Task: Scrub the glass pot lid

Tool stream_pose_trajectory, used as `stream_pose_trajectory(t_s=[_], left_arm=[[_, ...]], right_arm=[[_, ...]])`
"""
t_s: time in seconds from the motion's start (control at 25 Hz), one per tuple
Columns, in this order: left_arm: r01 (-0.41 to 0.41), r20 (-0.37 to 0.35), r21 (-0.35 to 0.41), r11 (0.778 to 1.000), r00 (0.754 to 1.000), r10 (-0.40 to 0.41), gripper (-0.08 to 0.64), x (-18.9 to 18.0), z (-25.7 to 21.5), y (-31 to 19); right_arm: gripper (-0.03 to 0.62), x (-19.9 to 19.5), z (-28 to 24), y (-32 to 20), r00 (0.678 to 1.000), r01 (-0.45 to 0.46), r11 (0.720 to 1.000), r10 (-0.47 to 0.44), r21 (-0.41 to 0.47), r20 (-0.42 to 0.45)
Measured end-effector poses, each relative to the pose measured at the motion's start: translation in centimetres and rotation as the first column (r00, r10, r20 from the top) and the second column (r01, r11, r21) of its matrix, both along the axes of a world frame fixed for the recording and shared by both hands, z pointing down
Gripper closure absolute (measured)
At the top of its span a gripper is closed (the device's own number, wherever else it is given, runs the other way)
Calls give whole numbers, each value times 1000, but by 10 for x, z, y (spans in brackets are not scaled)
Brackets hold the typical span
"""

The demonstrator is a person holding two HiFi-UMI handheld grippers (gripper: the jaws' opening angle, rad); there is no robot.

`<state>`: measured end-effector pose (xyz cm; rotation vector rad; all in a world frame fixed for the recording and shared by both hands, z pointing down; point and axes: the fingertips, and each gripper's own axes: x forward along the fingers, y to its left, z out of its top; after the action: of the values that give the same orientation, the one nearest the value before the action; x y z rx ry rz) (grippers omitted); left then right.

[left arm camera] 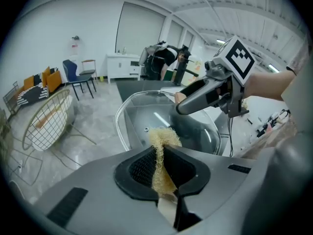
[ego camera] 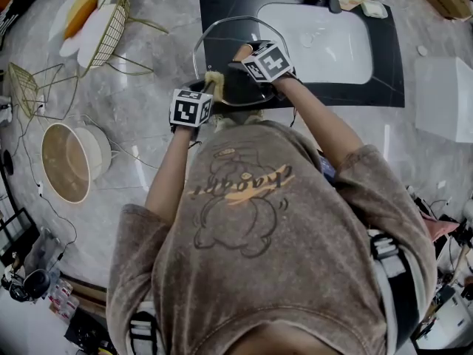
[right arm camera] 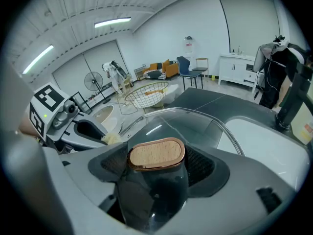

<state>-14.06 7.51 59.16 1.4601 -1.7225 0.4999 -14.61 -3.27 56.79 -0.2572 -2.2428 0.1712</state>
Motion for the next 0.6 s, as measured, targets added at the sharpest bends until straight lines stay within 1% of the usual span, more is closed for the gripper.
stream_pose_trajectory(t_s=[0.04,0.12,0.2,0.28,0.36,0.48,0.6], left_arm=[[22,3,0,1000,1000,-22,505,-4,0,1],[93,-9,3,996,996,-93,505,-14,1,6],[192,-44,7,981,981,-191,505,-24,2,11],[291,-74,8,957,954,-290,505,-33,3,17],[364,-97,9,931,927,-361,505,-40,4,21],[427,-128,-1,904,897,-423,505,-48,6,22],[503,-158,-12,864,853,-498,505,-61,7,24]], right_arm=[[230,0,0,0,1000,1,1000,-1,0,1],[230,0,0,0,1000,1,1000,-1,0,-3],[230,-1,0,0,1000,0,1000,0,1,-7],[230,-1,0,1,1000,0,1000,0,0,-11],[230,-1,-1,2,1000,7,1000,-7,-1,-8],[230,-1,0,2,1000,10,1000,-10,-1,-12],[231,0,1,1,1000,5,1000,-5,1,-21]])
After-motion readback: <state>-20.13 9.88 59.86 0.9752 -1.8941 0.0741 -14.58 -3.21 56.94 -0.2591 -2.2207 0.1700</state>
